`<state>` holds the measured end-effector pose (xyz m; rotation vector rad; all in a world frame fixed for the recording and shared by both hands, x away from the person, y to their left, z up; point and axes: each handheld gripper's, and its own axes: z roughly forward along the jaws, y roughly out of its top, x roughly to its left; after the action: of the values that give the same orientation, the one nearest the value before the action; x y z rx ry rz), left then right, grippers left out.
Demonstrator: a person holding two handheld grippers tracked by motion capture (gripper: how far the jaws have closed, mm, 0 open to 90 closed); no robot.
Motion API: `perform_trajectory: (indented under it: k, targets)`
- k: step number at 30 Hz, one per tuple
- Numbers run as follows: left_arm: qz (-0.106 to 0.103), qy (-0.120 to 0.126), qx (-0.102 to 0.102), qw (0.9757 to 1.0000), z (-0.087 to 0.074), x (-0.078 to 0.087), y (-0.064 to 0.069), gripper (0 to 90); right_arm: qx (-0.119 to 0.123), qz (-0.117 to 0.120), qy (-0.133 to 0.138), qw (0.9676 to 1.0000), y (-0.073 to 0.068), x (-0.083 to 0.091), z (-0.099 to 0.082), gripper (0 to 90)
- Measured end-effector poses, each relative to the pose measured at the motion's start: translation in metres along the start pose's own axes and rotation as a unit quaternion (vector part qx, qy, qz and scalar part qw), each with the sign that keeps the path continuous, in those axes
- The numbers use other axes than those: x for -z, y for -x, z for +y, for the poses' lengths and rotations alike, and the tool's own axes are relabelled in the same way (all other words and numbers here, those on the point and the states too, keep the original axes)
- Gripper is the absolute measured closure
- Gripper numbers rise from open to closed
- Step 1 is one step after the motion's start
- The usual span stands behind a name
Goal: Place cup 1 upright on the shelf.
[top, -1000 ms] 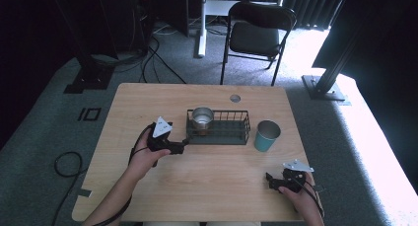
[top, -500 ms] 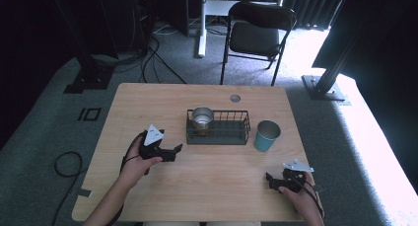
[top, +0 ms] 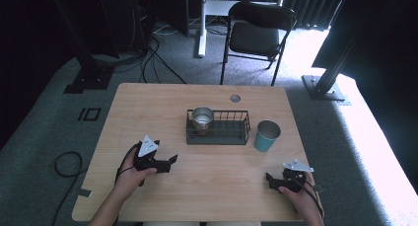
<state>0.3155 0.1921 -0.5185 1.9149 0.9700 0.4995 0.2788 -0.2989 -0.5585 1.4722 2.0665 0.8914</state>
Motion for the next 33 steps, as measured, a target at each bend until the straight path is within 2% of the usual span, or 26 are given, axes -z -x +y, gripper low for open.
perform_trajectory:
  k: [3,8,13,16,18,20,21,22,24,26,27,30,33]
  targets:
    - [0.0,-0.002,0.007,1.0,-0.007,0.002,0.0,8.6,0.0,0.0,0.0,1.0,0.0,0.0,0.0,10.2]
    - [0.012,-0.012,0.001,0.9999,-0.014,0.006,-0.001,8.6,0.0,0.0,0.0,1.0,0.0,0.0,0.0,10.2]
    - [0.02,-0.032,-0.005,0.9993,-0.023,0.012,-0.006,8.6,0.0,0.0,0.0,1.0,0.0,0.0,0.0,10.2]
    - [0.025,-0.04,0.005,0.9989,-0.03,0.014,-0.008,8.6,0.0,0.0,0.0,1.0,0.0,0.0,0.0,10.2]
    - [0.036,-0.047,0.001,0.9982,-0.033,0.015,-0.01,8.6,0.0,0.0,0.0,1.0,0.0,0.0,0.0,10.2]
    - [0.036,-0.049,0.003,0.9981,-0.035,0.016,-0.01,8.6,0.0,0.0,0.0,1.0,0.0,0.0,0.0,10.2]
    - [0.04,-0.053,0.014,0.9977,-0.039,0.017,-0.012,8.6,0.0,0.0,0.0,1.0,0.0,0.0,0.0,10.2]
    - [0.04,-0.053,0.014,0.9977,-0.039,0.017,-0.012,8.6,0.0,0.0,0.0,1.0,0.0,0.0,0.0,10.2]
    - [0.05,-0.07,0.007,0.9963,-0.043,0.021,-0.016,8.6,0.0,0.0,0.0,1.0,0.0,0.0,0.0,10.2]
    - [0.055,-0.072,0.006,0.9959,-0.044,0.021,-0.017,8.6,0.0,0.0,0.0,1.0,0.0,0.0,0.0,10.2]
    - [0.065,-0.078,0.009,0.9948,-0.047,0.023,-0.019,8.6,0.0,0.0,0.0,1.0,0.0,0.0,0.0,10.2]
    - [0.069,-0.08,0.014,0.9943,-0.049,0.023,-0.021,8.6,0.0,0.0,0.0,1.0,0.0,0.0,0.0,10.2]
    - [0.09,-0.09,0.019,0.9916,-0.052,0.024,-0.024,8.6,0.0,0.0,0.0,1.0,0.0,0.0,0.0,10.2]
